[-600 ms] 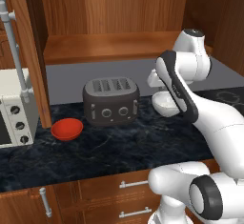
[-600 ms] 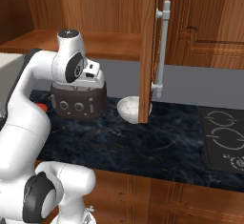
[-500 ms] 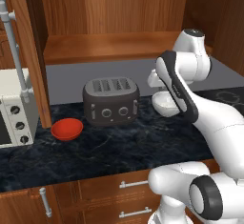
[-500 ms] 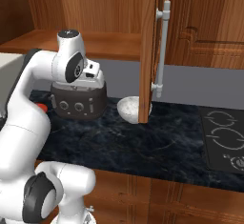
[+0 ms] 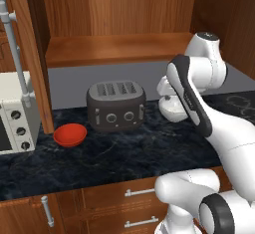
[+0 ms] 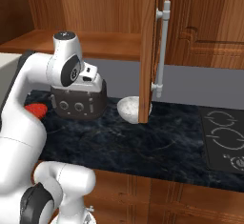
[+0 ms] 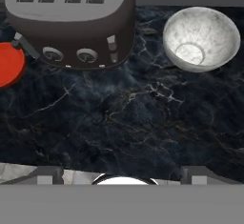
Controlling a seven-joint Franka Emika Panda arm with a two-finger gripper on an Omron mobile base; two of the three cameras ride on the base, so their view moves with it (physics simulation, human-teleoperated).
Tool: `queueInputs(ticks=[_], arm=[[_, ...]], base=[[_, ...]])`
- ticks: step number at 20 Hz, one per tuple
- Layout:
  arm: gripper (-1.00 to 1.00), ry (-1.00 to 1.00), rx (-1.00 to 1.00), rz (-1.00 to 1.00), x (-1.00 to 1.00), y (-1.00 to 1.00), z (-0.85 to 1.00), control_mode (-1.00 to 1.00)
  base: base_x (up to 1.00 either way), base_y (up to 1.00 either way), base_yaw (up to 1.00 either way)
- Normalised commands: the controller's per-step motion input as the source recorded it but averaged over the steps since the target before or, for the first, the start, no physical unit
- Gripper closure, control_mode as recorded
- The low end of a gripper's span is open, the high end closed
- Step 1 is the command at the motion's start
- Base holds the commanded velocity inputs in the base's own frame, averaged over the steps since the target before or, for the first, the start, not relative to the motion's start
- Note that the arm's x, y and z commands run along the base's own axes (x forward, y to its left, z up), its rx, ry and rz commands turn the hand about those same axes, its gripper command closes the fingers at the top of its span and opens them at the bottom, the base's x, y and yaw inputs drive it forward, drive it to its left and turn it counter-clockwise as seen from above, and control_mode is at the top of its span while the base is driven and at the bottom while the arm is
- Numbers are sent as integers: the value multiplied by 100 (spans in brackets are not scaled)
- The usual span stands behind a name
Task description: Pick up the bowls on the counter and stack them on top of one another in the open cabinet. Place the smaller bowl on top of the larger bowl.
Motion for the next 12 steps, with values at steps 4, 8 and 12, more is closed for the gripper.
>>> queueInputs(ticks=[4, 8, 12], arm=[[-100, 0, 0, 2, -49, 0, -13, -100], [-100, 0, 0, 1, -46, 0, -12, -100], [-100, 0, 0, 0, -41, 0, -17, -100]], base=[[0, 0, 0], [0, 0, 0], [0, 0, 0]])
